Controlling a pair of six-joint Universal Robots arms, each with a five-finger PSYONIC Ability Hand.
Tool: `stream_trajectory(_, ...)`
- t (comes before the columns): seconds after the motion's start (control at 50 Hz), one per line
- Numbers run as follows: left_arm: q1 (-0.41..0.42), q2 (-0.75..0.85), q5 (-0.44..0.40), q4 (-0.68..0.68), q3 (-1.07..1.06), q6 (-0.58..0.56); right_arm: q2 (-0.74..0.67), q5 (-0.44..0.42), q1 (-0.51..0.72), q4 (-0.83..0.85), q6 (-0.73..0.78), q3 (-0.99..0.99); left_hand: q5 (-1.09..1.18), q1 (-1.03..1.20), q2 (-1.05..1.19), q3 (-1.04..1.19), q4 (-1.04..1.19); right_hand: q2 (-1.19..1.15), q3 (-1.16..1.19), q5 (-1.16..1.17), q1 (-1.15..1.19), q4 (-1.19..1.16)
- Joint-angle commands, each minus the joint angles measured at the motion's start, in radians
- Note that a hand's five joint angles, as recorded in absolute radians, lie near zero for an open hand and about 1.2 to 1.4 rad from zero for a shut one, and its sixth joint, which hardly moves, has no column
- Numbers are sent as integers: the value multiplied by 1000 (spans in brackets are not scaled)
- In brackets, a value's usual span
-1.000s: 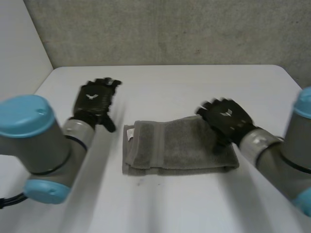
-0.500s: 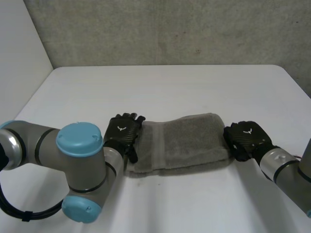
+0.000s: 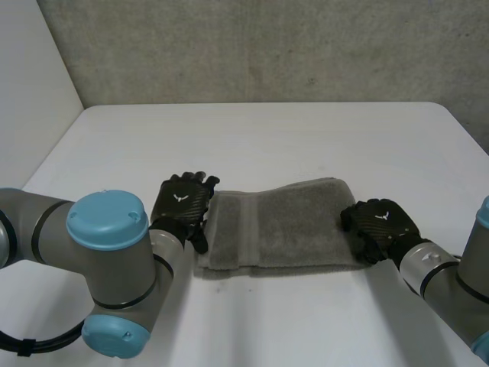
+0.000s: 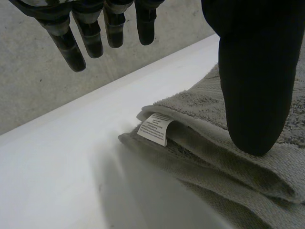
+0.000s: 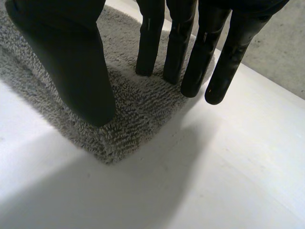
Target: Fold the towel.
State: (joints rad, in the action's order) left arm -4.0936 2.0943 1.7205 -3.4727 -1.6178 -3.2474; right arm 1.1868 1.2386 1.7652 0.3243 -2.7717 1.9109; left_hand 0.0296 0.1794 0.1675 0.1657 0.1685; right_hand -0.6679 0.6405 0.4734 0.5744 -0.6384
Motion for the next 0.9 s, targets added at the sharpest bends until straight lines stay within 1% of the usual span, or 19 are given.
stream_trajectory(0.02, -2, -8, 24, 1, -5, 3, -36, 2, 0, -1, 11, -12, -23, 2, 14, 16, 13, -159, 186, 179, 252, -188)
stream_trajectory(0.04, -2, -8, 24, 1, -5, 3, -36, 2, 0, -1, 11, -12, -23, 2, 14, 16, 13, -160, 187, 180, 253, -189)
stream_trajectory(0.08, -5, -10, 27, 1, -11, 3, -30, -1, 0, 1, 9, -12, -23, 2, 14, 16, 13, -549, 576, 569, 642, -578)
stream_trajectory(0.1, -5, -11, 27, 1, -16, 2, -30, -1, 0, 1, 9, -12, -23, 2, 14, 16, 13, -550, 578, 570, 644, -580)
stream_trajectory(0.12, -5, -13, 28, 1, -16, 2, -29, 1, 0, 2, 11, -19, -23, 2, 14, 16, 13, -727, 754, 747, 820, -756)
stream_trajectory(0.28, -7, -74, 28, 4, -20, 0, -1, 54, 23, -14, 9, -134, -23, 2, 14, 16, 13, -728, 756, 748, 822, -758)
stream_trajectory(0.38, -28, -160, 28, 7, -40, 2, 11, 94, 166, -76, 12, -271, -23, 2, 14, 16, 13, -728, 756, 748, 822, -758)
stream_trajectory(0.42, -63, -226, 27, 12, -63, 3, -21, 99, 284, -152, 21, -384, -23, 2, 14, 16, 13, -728, 756, 748, 822, -758)
stream_trajectory(0.44, -64, -226, 27, 12, -63, 3, -21, 99, 284, -152, 21, -385, -23, 2, 14, 16, 13, -728, 756, 748, 822, -758)
stream_trajectory(0.48, -94, -282, 25, 14, -86, 3, -88, 99, 383, -226, 40, -510, -23, 2, 14, 16, 13, -728, 756, 748, 822, -758)
stream_trajectory(0.5, -94, -283, 25, 14, -86, 3, -88, 99, 384, -226, 40, -510, -23, 2, 14, 16, 13, -728, 756, 748, 822, -758)
stream_trajectory(0.6, -148, -361, 24, 29, -134, 8, -242, 85, 575, -313, 101, -693, -23, 2, 14, 16, 13, -728, 756, 748, 822, -758)
stream_trajectory(0.76, -179, -372, 21, 30, -148, 9, -357, 96, 651, -320, 127, -737, -23, 2, 14, 16, 13, -728, 756, 748, 822, -758)
stream_trajectory(0.78, -180, -366, 19, 30, -142, 11, -351, 102, 651, -320, 124, -739, -20, 5, 17, 18, 16, -439, 466, 459, 532, -468)
stream_trajectory(0.8, -180, -366, 19, 30, -142, 11, -351, 102, 651, -320, 124, -739, -20, 5, 17, 18, 16, -436, 463, 456, 529, -465)
stream_trajectory(0.84, -179, -361, 14, 29, -126, 12, -297, 116, 640, -320, 101, -721, -23, 2, 14, 16, 13, 248, -221, -228, -155, 219)
stream_trajectory(0.86, -179, -361, 14, 29, -126, 12, -297, 116, 640, -320, 101, -721, -23, 2, 14, 16, 13, 251, -224, -231, -158, 222)
stream_trajectory(0.88, -177, -358, 13, 21, -113, 17, -245, 128, 636, -317, 66, -701, -26, -1, 11, 13, 10, 484, -456, -464, -390, 454)
stream_trajectory(0.9, -177, -358, 13, 21, -113, 17, -245, 128, 635, -317, 66, -701, -26, -1, 11, 13, 10, 486, -459, -466, -392, 456)
